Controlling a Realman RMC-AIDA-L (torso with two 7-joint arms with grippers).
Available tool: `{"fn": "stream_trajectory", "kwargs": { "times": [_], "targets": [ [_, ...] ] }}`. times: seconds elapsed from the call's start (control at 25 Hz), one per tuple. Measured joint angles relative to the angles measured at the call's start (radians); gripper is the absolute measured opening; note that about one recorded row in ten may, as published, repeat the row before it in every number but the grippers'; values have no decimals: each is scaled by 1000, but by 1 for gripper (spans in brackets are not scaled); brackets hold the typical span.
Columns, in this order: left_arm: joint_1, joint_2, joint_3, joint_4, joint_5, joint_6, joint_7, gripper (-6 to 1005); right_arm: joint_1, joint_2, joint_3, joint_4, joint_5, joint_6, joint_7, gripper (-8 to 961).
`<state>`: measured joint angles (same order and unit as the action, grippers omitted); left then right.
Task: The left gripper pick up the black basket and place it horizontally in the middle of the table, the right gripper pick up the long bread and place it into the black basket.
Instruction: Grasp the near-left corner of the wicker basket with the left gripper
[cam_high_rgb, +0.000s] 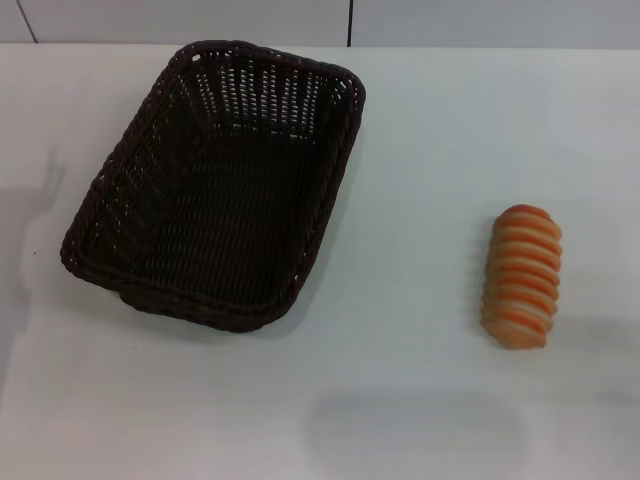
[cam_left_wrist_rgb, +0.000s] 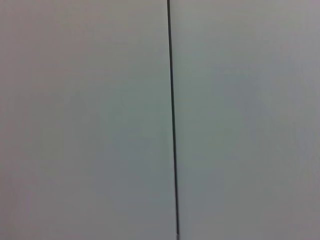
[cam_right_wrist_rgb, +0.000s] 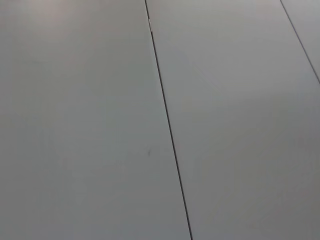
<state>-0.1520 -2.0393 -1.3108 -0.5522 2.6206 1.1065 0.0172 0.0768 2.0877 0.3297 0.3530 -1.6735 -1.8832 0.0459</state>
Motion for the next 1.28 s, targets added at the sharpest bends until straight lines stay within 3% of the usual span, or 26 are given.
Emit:
{"fn": "stream_trajectory", "kwargs": {
  "times": [0.04, 0.08, 0.12, 0.16, 0.28, 0.32, 0.36, 0.4, 0.44, 0.56, 0.6, 0.64, 0.68, 0.72, 0.76, 0.8, 0.84, 0.88, 0.92, 1.04, 1.28],
  "targets": [
    [13, 22, -5, -79, 12, -84, 1, 826, 0, 0, 0, 3, 0, 0, 0, 814],
    [13, 22, -5, -79, 12, -84, 1, 826, 0, 0, 0, 5, 0, 0, 0, 815],
    [40, 53, -21, -221, 47, -244, 1, 826, 0, 0, 0, 7, -1, 0, 0, 815],
    [51, 66, -34, -297, 73, -326, 1, 827, 0, 0, 0, 9, -1, 1, 0, 815],
    [55, 70, -41, -331, 92, -368, 1, 827, -1, 0, 0, 11, -3, 2, 0, 815],
    [69, 81, -69, -445, 164, -503, -1, 827, -1, 0, 0, 12, -4, 2, 0, 815],
    [69, 81, -69, -445, 164, -503, -1, 827, -2, 0, 0, 13, -5, 2, 0, 815],
    [86, 94, -98, -632, 255, -749, -19, 827, -2, 0, 0, 14, -6, 2, 0, 815],
    [92, 103, -100, -727, 263, -879, -23, 827, -3, 0, 0, 16, -6, 4, 0, 815],
    [97, 109, -101, -813, 267, -987, -23, 827, -6, 0, 0, 24, -6, 15, 0, 815],
    [102, 115, -108, -999, 266, -1269, 3, 827, -7, 0, 0, 26, -7, 20, 0, 815],
    [95, 109, -117, -1074, 264, -1398, 29, 827, -7, 0, 0, 27, -7, 23, 0, 815],
    [95, 109, -117, -1074, 264, -1398, 29, 826, -8, 0, 0, 27, -7, 25, 0, 815],
    [82, 93, -137, -1153, 260, -1545, 65, 826, -8, 0, 0, 28, -7, 25, 0, 815],
    [53, 55, -181, -1214, 252, -1735, 123, 826, -9, 0, -1, 28, -7, 26, 0, 815],
    [32, 23, -213, -1232, 250, -1829, 168, 826, -9, 0, -2, 28, -7, 26, 0, 815],
    [18, 4, -234, -1242, 248, -1881, 200, 826, -9, 0, -2, 28, -7, 27, 0, 815],
    [18, 4, -234, -1242, 248, -1881, 200, 826, -8, 0, -2, 28, -7, 30, 0, 815],
    [-18, -24, -263, -1248, 240, -2001, 256, 826, -7, 0, -3, 28, -7, 33, 0, 815],
    [-56, -21, -255, -1220, 227, -2070, 263, 827, -2, 0, -8, 27, -5, 42, 0, 815],
    [-98, -21, -259, -1141, 228, -2083, 268, 826, 3, 0, -12, 27, -4, 58, 0, 815]
  ]
}}
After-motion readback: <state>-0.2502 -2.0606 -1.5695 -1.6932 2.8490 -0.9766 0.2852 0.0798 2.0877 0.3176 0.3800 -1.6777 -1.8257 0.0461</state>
